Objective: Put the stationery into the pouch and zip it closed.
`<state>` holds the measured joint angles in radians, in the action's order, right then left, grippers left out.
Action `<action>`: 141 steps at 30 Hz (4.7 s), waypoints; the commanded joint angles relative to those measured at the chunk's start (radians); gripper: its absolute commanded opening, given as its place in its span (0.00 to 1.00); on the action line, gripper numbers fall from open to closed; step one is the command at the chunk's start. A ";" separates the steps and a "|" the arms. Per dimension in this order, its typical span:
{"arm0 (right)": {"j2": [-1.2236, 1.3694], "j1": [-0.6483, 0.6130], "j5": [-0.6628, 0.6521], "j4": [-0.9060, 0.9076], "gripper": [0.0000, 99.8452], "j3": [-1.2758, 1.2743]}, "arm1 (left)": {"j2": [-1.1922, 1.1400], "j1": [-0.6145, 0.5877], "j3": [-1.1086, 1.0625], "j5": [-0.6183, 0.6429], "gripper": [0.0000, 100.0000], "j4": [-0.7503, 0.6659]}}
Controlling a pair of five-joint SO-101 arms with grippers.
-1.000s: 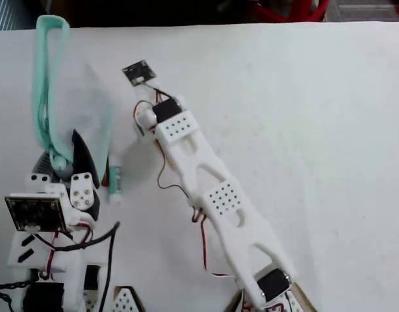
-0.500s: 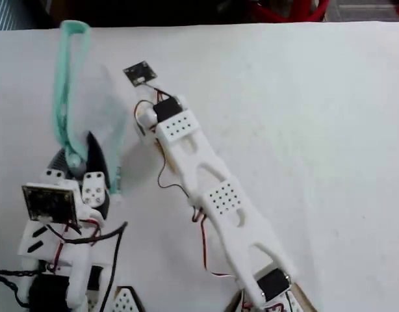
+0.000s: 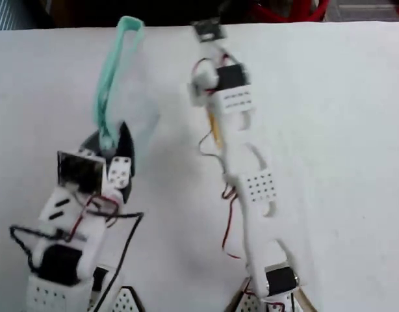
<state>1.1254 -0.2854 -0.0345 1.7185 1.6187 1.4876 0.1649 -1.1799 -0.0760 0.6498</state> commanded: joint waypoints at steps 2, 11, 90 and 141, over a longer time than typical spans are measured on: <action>-0.177 0.116 -0.009 0.007 0.02 0.031 | -0.332 0.148 0.201 -0.003 0.02 -0.098; -0.363 0.259 -0.009 0.008 0.02 0.029 | -0.573 0.315 0.376 -0.002 0.02 -0.107; -1.724 0.105 0.015 -1.237 0.02 -1.916 | -0.572 0.417 -0.086 -0.011 0.10 -0.476; -2.209 0.265 -0.029 -1.135 0.16 -2.366 | -0.572 0.374 -0.084 -0.011 0.07 -0.482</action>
<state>-1.0717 -0.0921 -0.1066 0.6536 -0.6889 0.9076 0.5455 -1.2674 -0.0821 0.1818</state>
